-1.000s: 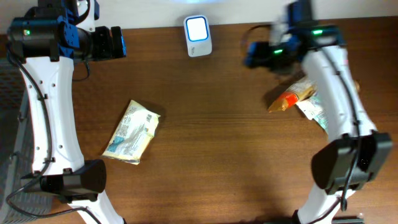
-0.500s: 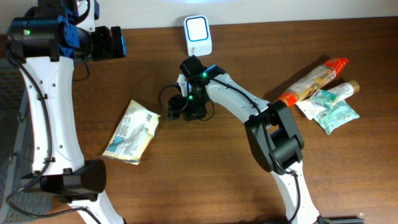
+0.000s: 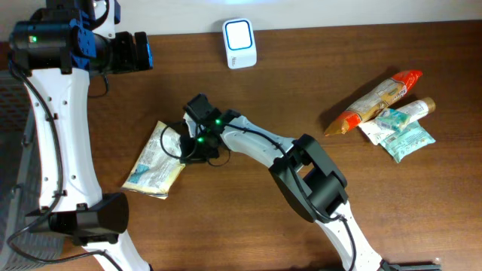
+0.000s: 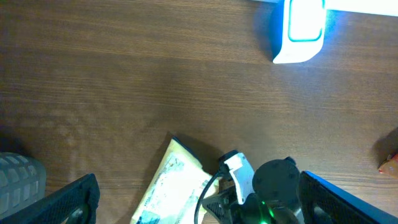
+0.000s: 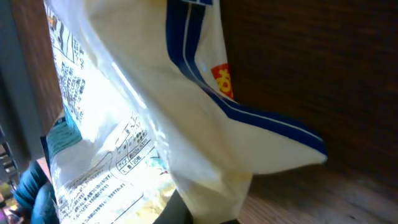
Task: Scan the item barcode
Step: 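Reach the right gripper to the white wipes pack and grasp it, then lift the white wipes pack toward the scanner with the right gripper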
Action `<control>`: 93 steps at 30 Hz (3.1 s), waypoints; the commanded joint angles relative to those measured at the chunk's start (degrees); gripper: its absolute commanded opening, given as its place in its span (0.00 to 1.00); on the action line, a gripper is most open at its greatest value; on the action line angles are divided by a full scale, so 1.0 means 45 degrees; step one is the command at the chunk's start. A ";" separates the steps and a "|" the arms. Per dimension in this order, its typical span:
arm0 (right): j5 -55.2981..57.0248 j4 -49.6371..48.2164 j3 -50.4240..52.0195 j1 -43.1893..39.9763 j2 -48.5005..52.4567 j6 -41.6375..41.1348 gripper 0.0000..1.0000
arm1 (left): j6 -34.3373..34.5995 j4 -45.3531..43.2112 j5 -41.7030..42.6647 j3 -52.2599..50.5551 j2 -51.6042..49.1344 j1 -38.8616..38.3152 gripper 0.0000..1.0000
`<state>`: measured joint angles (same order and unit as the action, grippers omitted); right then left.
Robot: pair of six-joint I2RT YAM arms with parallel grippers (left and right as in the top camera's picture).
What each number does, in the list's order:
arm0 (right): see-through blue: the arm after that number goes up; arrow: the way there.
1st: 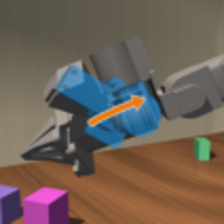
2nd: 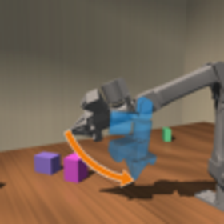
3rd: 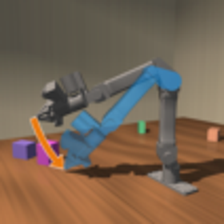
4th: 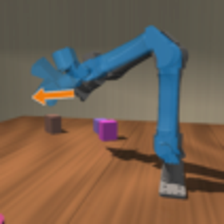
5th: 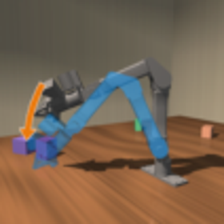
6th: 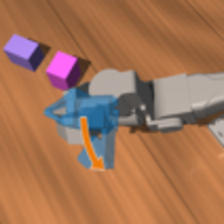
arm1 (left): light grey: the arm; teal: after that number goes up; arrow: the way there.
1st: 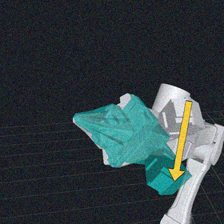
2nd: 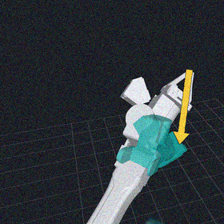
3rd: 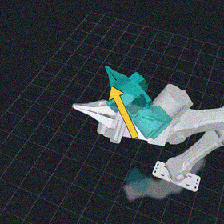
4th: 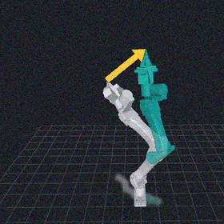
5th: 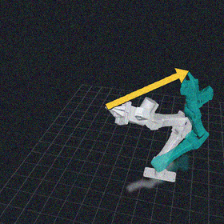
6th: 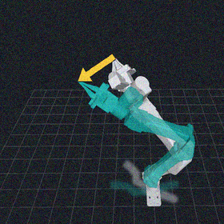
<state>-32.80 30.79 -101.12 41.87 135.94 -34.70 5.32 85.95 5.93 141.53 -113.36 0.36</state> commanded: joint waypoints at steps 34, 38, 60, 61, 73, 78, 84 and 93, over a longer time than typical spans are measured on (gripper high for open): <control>0.4172 0.5683 -0.2477 0.1292 0.0675 0.3167 0.16 | -0.0204 -0.0024 0.0010 0.0107 0.0078 0.0063 0.99; 0.7397 0.6523 -0.2477 0.0811 0.0733 0.2016 0.17 | -0.0204 -0.0024 0.0010 0.0107 0.0078 0.0068 0.99; 0.2769 0.7164 -0.2953 0.1141 0.0544 0.3648 0.29 | -0.0204 -0.0024 0.0010 0.0107 0.0078 0.0068 0.99; 0.3793 0.7524 -0.2953 0.1010 0.0544 0.3648 0.29 | -0.0204 -0.0024 0.0010 0.0107 0.0078 0.0068 0.99; 0.0928 0.7762 -0.2953 -0.3730 -0.0879 0.4959 0.71 | -0.0204 -0.0024 0.0010 0.0107 0.0078 0.0068 0.99; 0.0233 0.7101 -0.2948 -0.3317 0.0296 0.6543 0.79 | -0.0204 -0.0024 0.0010 0.0107 0.0078 0.0068 0.99; 0.3827 0.5911 -0.2948 -0.2127 0.0903 0.7048 0.94 | -0.0204 -0.0024 0.0010 0.0107 0.0078 0.0068 0.99; 0.3531 0.6343 -0.2958 -0.1671 0.2351 0.5965 0.22 | -0.0204 -0.0024 0.0010 0.0107 0.0078 0.0068 0.99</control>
<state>-15.75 57.47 -116.90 34.87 140.14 -5.13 5.34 85.91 5.93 141.53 -113.36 0.36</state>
